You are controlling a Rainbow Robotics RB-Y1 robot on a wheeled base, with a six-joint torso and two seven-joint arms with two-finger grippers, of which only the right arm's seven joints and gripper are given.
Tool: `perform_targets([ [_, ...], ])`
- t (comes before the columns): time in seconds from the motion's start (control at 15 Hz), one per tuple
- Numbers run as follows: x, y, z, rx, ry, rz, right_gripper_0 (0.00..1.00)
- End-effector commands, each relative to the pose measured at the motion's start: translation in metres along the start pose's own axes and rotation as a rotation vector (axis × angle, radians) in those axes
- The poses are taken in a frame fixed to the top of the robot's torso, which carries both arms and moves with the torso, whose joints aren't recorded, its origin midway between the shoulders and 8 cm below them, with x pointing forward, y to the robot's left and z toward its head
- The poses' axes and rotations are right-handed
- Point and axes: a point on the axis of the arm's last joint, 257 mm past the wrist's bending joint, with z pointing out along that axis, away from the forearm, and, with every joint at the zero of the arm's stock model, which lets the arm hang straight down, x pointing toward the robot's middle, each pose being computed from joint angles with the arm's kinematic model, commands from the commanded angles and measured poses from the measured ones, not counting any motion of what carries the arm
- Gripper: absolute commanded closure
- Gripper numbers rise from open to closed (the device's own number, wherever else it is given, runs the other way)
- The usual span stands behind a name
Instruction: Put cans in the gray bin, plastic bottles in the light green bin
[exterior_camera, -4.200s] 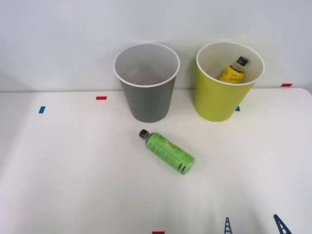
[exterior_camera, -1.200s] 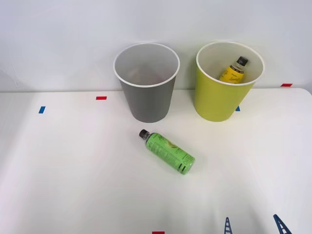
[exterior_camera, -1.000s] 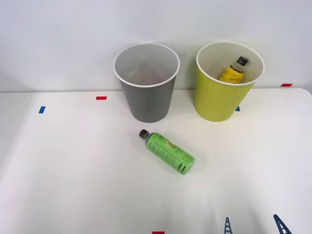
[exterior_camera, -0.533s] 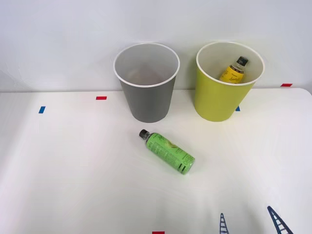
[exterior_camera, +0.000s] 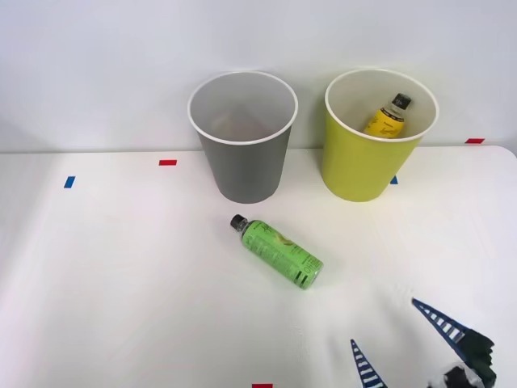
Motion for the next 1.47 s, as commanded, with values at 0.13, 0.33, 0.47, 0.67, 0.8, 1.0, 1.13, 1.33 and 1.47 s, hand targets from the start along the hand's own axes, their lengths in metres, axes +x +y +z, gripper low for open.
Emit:
perform_targets([
  [0.13, -0.016, -0.001, 0.053, -0.137, 0.043, -0.052, 0.0],
  [0.33, -0.023, 0.001, 0.085, -0.213, 0.121, -0.111, 0.0],
  [0.47, -0.033, 0.006, 0.098, -0.26, 0.198, -0.135, 0.0],
  [0.67, -0.046, 0.013, 0.111, -0.297, 0.305, -0.153, 0.0],
  [0.8, -0.053, 0.022, 0.124, -0.283, 0.366, -0.181, 0.0],
  [1.0, -0.065, 0.037, 0.136, -0.282, 0.428, -0.164, 0.0],
  [1.13, -0.072, 0.044, 0.141, -0.284, 0.475, -0.135, 0.0],
  [1.33, -0.071, 0.048, 0.148, -0.353, 0.584, -0.129, 0.0],
  [1.47, -0.069, 0.049, 0.153, -0.404, 0.634, -0.122, 0.0],
])
